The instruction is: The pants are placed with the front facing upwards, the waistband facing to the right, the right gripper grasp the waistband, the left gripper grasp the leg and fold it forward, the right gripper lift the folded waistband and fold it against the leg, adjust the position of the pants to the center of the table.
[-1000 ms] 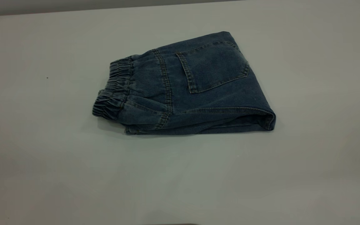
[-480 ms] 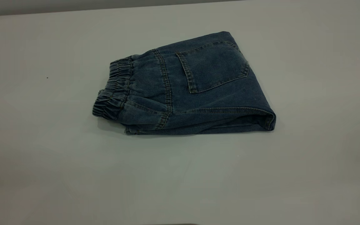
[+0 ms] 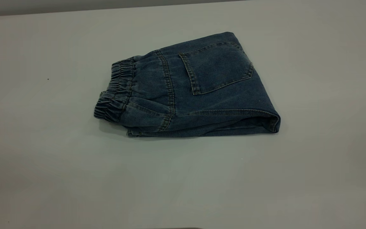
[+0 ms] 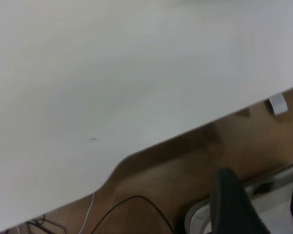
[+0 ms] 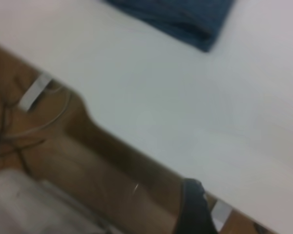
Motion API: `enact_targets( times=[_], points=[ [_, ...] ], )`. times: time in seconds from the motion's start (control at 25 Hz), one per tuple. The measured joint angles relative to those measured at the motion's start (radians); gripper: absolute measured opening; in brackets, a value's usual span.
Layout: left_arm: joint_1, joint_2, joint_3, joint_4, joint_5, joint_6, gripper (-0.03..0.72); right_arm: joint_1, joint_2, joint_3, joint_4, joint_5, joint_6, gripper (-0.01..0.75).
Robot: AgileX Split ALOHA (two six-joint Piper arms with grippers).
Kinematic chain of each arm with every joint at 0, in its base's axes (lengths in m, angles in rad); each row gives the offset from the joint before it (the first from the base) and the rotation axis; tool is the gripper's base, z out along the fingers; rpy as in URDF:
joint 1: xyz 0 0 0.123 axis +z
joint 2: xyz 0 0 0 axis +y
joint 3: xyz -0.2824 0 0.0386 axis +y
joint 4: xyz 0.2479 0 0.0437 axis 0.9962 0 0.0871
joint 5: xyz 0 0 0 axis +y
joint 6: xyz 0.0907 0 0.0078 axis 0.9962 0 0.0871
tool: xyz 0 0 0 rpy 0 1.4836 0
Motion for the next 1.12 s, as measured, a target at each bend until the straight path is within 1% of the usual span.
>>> enact_targets(
  times=[0.08, 0.2, 0.28, 0.32, 0.44, 0.56, 0.88, 1.12],
  points=[
    [0.058, -0.003, 0.000, -0.001, 0.000, 0.001, 0.286, -0.124, 0.000, 0.000, 0.000, 0.000, 0.000, 0.421],
    [0.175, -0.004, 0.000, -0.003, 0.000, 0.001, 0.286, -0.365, -0.010, 0.000, 0.000, 0.000, 0.000, 0.421],
    [0.250, -0.003, 0.000, -0.003, 0.000, 0.001, 0.286, -0.484, -0.044, 0.000, -0.001, 0.000, 0.000, 0.421],
    [0.281, -0.003, 0.000, -0.003, 0.000, 0.001, 0.286, -0.536, -0.067, 0.000, -0.001, 0.000, 0.000, 0.421],
    [0.352, -0.018, 0.000, -0.003, 0.000, 0.001, 0.286, -0.629, -0.178, 0.000, -0.001, 0.003, 0.000, 0.421],
    [0.391, -0.069, 0.000, -0.002, 0.001, 0.001, 0.286, -0.666, -0.258, 0.000, -0.001, 0.009, 0.000, 0.421],
    [0.393, -0.312, 0.000, -0.003, 0.015, 0.001, 0.286, -0.668, -0.264, 0.000, 0.002, 0.010, -0.001, 0.421],
    [0.393, -0.322, -0.001, -0.004, 0.026, 0.001, 0.286, -0.668, -0.264, 0.000, 0.003, 0.010, -0.001, 0.421]
  ],
)
